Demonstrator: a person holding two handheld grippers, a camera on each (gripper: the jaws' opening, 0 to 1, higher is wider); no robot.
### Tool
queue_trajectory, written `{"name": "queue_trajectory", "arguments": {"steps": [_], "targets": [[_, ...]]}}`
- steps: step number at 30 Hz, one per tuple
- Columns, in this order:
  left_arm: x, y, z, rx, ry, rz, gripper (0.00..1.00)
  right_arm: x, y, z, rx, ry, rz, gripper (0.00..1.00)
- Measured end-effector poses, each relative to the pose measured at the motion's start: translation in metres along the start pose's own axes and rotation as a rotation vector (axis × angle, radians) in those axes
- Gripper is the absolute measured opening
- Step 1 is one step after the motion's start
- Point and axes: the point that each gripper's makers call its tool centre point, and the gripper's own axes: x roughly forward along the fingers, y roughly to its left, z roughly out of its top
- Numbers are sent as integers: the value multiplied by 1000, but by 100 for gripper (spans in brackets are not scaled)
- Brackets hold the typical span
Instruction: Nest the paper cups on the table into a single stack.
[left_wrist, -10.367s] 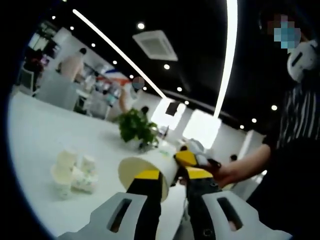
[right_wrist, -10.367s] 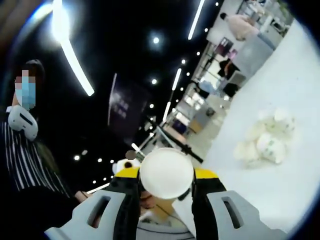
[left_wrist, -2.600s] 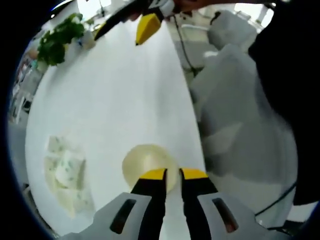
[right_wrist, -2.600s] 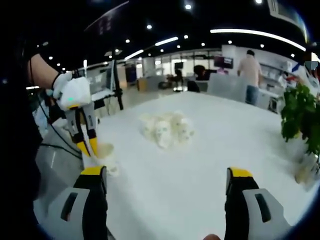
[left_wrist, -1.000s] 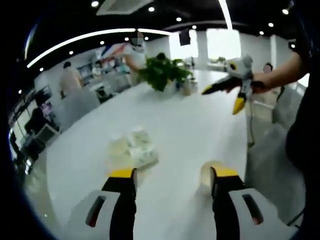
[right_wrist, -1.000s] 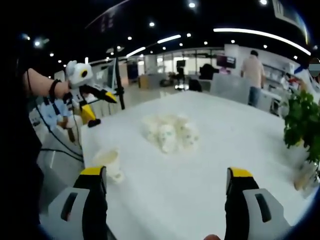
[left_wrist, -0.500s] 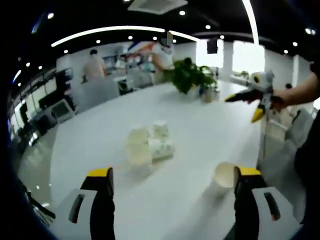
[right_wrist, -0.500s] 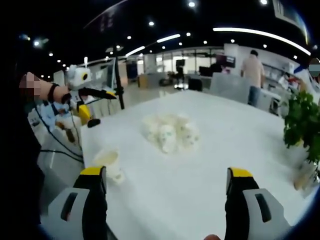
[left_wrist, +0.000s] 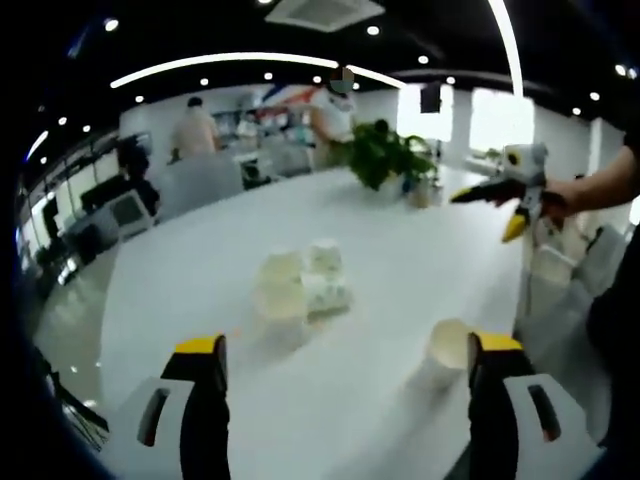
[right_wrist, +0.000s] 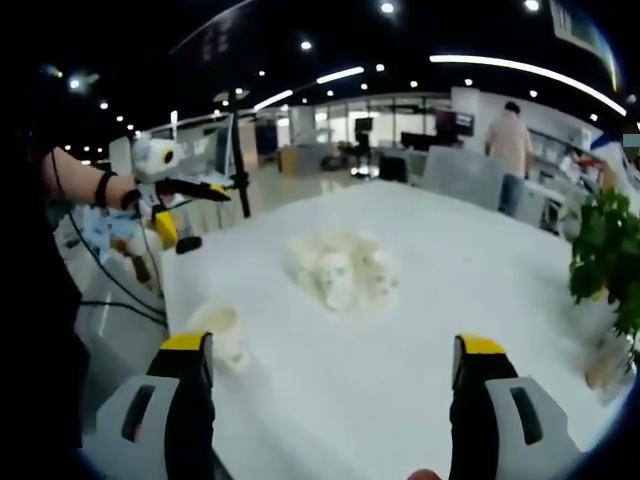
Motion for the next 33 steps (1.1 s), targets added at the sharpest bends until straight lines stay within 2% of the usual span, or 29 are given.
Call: {"name": "queue_trajectory", "arguments": {"steps": [3,8,14,19,26,33], "targets": [[-1,0,-2,17,1,0,100,5,0,10,-34,2,14,96],[-4,0,-6,34,-10,-6,100,19,4,27,-178,50,73,94],[-10,6,-15,48,1,15,100,32,13,57,-320,60,123,91],[-18,25,-21,-1,-12,72,100,47,17,80,-352,52,152,91],[-26,43,-24,-18,-25,115,100,72,20,109,-386,30,187,88],[-22,49,-27,-28,-28,124,100,103,31,126,-539,65,286,81]]}}
